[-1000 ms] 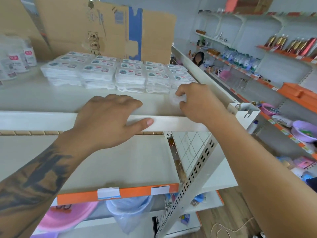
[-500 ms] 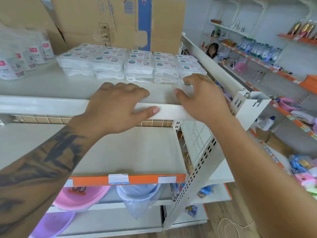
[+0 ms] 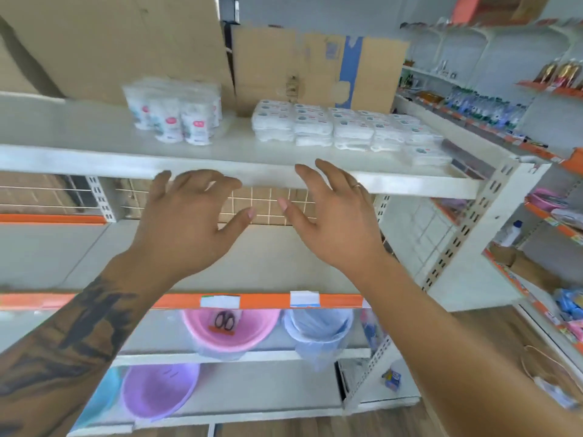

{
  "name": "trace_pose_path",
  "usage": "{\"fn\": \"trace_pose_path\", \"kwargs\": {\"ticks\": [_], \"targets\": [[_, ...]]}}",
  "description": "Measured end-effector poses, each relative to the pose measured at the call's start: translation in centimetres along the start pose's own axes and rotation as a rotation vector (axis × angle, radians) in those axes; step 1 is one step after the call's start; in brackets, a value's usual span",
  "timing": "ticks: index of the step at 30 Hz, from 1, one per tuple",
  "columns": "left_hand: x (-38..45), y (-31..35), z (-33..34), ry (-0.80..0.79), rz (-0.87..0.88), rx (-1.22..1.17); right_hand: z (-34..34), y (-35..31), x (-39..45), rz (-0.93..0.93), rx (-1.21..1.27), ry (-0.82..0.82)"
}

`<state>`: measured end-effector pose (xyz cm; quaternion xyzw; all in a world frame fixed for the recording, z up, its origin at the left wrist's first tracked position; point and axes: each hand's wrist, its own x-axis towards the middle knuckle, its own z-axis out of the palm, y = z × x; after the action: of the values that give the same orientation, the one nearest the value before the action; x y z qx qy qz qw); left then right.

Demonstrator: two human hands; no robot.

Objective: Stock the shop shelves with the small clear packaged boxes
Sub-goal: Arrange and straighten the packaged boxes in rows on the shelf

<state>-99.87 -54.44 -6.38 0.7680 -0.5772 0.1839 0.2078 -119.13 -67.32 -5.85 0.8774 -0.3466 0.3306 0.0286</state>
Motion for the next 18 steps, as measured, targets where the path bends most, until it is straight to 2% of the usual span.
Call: {"fn": "trace_pose_path", "kwargs": {"ticks": [7,14,18], "targets": [[-11.8,-14.8,-7.1,-0.042,-0.138,0.103,4.7,-18.0,-3.7,-0.111,0.072,0.01],[-21.5,-28.0,-14.4,-0.001,-0.324,0.186,9.1,-34.5,-4.3,-0.222,0.137,-0.028],[-24.9,-33.3,-17.9,0.052,-0.424,0.213,10.8,-41.7,-4.2,-0.288,0.193,-0.02]]}}
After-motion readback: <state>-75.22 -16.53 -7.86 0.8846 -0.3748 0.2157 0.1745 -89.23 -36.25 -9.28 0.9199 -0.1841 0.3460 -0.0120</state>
